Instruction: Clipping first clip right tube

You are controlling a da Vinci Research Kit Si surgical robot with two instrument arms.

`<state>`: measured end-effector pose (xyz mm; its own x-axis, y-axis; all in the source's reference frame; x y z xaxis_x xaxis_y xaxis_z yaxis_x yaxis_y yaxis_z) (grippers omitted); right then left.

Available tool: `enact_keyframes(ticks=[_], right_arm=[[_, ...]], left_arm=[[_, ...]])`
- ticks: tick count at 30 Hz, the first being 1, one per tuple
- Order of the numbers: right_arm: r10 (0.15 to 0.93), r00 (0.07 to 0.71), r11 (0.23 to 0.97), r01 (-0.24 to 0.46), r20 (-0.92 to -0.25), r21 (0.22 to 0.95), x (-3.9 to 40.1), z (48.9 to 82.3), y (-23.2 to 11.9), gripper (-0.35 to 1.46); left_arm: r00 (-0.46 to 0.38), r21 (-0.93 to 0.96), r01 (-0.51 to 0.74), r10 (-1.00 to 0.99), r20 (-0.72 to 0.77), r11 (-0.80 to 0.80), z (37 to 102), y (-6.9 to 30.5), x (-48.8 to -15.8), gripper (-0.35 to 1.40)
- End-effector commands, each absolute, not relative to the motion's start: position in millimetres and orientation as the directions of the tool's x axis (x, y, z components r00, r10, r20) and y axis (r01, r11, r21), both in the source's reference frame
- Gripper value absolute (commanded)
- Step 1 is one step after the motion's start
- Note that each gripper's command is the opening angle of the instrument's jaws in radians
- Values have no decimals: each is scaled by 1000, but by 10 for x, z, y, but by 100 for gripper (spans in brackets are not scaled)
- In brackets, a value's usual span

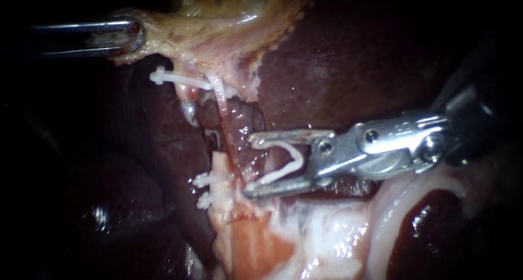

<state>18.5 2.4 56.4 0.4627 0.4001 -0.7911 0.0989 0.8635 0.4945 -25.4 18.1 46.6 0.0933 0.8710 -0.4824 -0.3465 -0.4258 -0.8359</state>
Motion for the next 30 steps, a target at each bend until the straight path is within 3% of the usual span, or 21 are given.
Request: enact_keyframes(ticks=[1, 8, 18, 30], right_arm=[[406, 463, 860, 99, -788, 501, 190, 567, 23, 50], [454, 443, 831, 105, -773, 547, 216, 583, 18, 50], [522, 400, 777, 141, -753, 614, 231, 582, 15, 49], [590, 306, 709, 248, -747, 661, 237, 546, -4, 49]], left_arm=[[93, -836, -347, 871, -483, -426, 465, 181, -254, -35], [93, -835, -348, 871, -483, -426, 466, 181, -255, -35], [94, -835, -349, 871, -483, -426, 466, 181, -257, -35], [94, -835, -348, 871, -483, -426, 466, 181, -256, -35]])
